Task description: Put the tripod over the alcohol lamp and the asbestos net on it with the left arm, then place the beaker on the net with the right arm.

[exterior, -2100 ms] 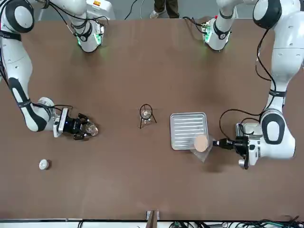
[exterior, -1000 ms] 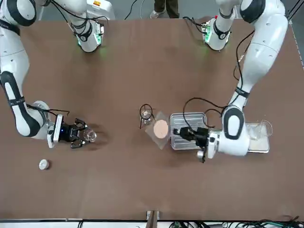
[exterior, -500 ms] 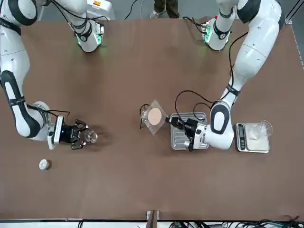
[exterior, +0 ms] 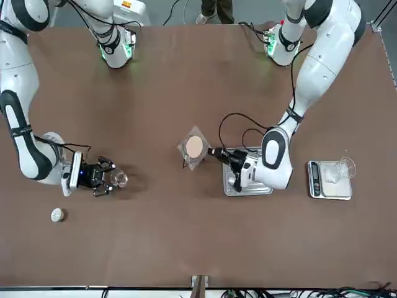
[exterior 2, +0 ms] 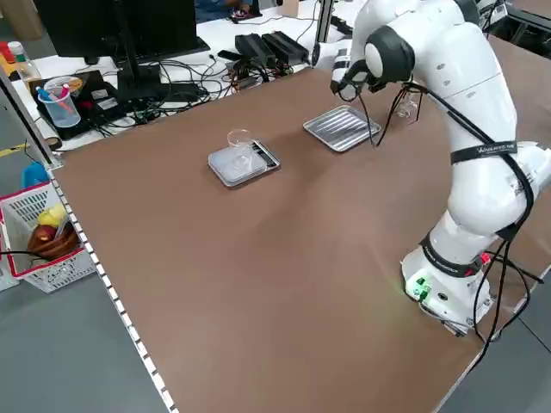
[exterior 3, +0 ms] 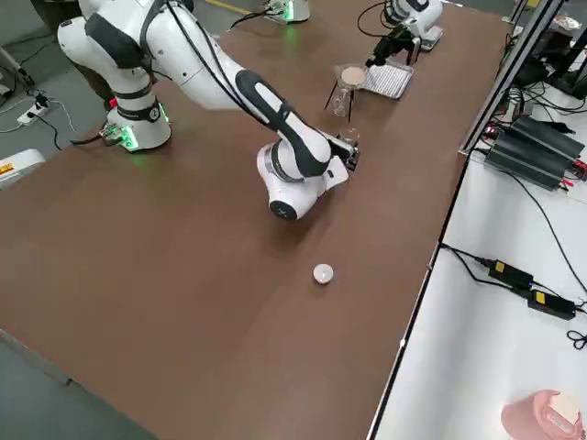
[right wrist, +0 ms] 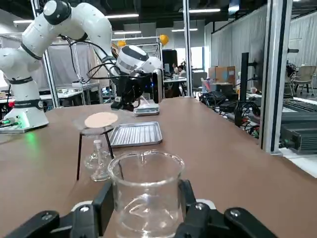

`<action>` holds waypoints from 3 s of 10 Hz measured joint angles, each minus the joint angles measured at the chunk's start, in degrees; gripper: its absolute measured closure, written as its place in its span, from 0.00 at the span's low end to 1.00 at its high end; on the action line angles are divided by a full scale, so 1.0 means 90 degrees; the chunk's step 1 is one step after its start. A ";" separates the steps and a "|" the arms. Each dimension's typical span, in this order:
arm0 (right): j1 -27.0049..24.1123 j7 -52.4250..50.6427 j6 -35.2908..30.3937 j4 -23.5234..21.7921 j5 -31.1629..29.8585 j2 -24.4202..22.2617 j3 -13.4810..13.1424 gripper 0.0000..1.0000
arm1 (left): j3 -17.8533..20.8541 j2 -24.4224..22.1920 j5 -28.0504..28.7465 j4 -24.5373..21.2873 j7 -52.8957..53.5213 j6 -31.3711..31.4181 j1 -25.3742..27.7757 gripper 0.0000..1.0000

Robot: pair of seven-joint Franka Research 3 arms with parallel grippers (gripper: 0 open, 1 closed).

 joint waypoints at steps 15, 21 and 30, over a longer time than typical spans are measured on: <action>0.1413 0.0258 0.0596 -0.0009 0.0989 -0.0420 -0.0012 0.41 | 0.0026 0.0002 0.0327 -0.0193 -0.0138 0.0231 -0.0009 0.32; 0.2181 0.0258 0.0996 -0.0010 0.1591 -0.0501 -0.0007 0.41 | 0.0112 -0.0571 0.3354 -0.0146 -0.2110 0.0221 0.0959 0.32; 0.2959 0.0082 0.1460 -0.0427 0.2530 -0.0644 0.0016 0.41 | 0.0157 -0.2119 0.6218 -0.0165 -0.3611 -0.0716 0.2162 0.32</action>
